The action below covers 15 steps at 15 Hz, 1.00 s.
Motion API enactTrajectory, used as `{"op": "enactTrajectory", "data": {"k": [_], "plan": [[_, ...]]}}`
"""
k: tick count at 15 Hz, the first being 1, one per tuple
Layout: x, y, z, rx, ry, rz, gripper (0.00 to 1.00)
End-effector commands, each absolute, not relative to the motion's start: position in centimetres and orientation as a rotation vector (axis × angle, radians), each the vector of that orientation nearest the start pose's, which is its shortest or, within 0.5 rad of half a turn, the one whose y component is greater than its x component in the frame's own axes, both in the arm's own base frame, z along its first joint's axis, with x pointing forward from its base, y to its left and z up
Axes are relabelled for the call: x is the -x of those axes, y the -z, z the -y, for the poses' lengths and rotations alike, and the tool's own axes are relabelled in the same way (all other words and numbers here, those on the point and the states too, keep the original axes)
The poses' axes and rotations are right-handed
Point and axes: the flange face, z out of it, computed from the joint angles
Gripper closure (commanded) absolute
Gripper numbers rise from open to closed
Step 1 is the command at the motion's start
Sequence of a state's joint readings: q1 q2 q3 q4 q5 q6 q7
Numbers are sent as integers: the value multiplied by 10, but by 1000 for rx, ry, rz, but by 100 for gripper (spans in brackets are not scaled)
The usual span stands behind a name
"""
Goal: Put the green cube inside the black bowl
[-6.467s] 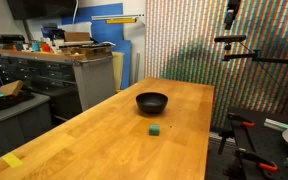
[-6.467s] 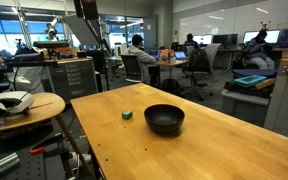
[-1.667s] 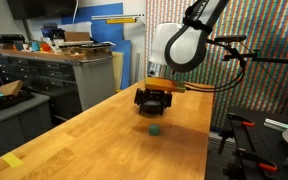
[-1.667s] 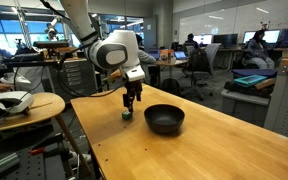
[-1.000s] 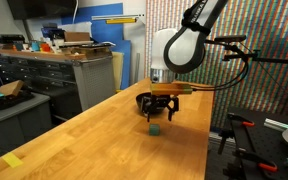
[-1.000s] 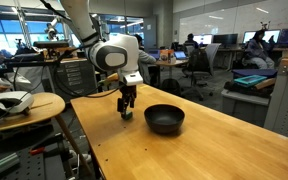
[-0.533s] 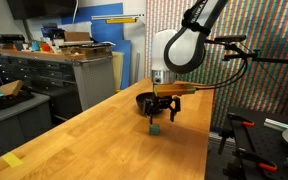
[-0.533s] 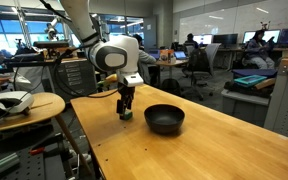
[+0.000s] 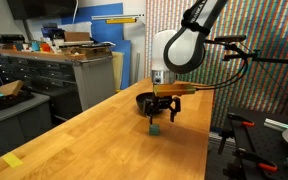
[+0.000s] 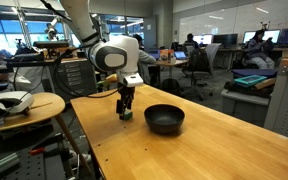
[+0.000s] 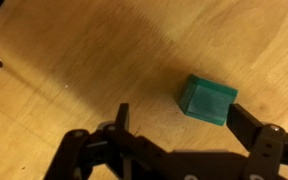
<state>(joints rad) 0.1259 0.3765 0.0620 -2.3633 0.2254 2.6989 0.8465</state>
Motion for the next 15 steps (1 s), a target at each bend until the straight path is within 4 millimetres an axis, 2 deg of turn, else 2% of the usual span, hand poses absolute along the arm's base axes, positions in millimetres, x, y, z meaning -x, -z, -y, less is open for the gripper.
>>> {"op": "enactTrajectory", "data": {"k": [1,7,12,14,15], "plan": [[-501,-167,-98,2737,-140,-1295,0],[-514,-161,-118,2740,-193,-1261,0],[-534,-139,-124,2746,-239,-1261,0],[-539,-133,-124,2742,-235,-1278,27],[-542,-132,-124,2739,-222,-1286,34]]}}
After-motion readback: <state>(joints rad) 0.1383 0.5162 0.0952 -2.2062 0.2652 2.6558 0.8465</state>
